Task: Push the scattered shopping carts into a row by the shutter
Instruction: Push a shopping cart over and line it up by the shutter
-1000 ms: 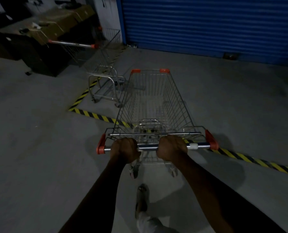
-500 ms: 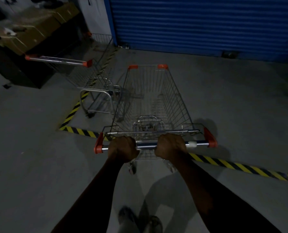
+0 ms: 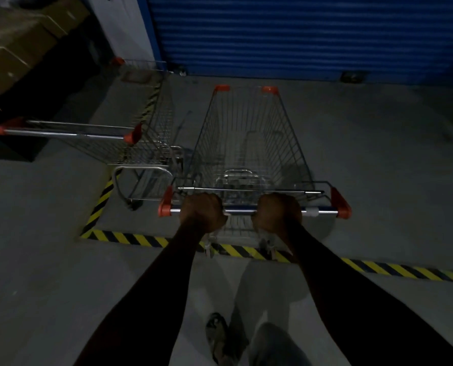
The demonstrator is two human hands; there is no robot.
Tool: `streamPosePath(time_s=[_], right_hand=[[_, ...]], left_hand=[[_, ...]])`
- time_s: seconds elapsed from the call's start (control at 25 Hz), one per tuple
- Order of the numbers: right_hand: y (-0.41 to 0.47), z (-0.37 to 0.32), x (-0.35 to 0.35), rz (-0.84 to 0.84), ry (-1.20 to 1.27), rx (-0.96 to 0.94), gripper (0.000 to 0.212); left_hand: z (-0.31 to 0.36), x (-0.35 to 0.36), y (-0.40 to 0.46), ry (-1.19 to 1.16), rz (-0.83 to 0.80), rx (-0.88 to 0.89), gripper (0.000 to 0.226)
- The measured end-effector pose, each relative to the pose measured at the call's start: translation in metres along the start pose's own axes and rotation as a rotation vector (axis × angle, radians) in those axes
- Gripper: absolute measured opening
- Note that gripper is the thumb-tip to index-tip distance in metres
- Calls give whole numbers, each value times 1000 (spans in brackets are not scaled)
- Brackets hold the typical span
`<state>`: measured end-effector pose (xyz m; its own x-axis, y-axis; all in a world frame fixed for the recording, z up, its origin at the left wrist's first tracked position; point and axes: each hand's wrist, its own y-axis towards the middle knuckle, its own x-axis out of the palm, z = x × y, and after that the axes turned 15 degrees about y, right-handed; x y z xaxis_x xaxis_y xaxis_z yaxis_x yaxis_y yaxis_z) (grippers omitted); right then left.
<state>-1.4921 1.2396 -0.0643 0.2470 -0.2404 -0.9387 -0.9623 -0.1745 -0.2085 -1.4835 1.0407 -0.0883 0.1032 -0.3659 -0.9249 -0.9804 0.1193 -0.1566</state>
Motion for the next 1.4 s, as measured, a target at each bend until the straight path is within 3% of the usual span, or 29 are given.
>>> streamPosePath(time_s=[0.44, 0.76, 1.08, 1.4], right_hand=[[186, -21, -31, 64, 52, 82, 28], [286, -7, -66, 27, 4, -39, 24], [301, -30, -54, 95, 54, -23, 20], [289, -50, -44, 35, 84, 130, 30]], left_hand=[[-66, -6, 189, 41, 9, -10, 49], [-79, -11, 276, 87, 41, -68, 47], [-110, -6, 284, 50, 17, -31, 47], [-124, 3, 283, 46, -14, 25, 47]])
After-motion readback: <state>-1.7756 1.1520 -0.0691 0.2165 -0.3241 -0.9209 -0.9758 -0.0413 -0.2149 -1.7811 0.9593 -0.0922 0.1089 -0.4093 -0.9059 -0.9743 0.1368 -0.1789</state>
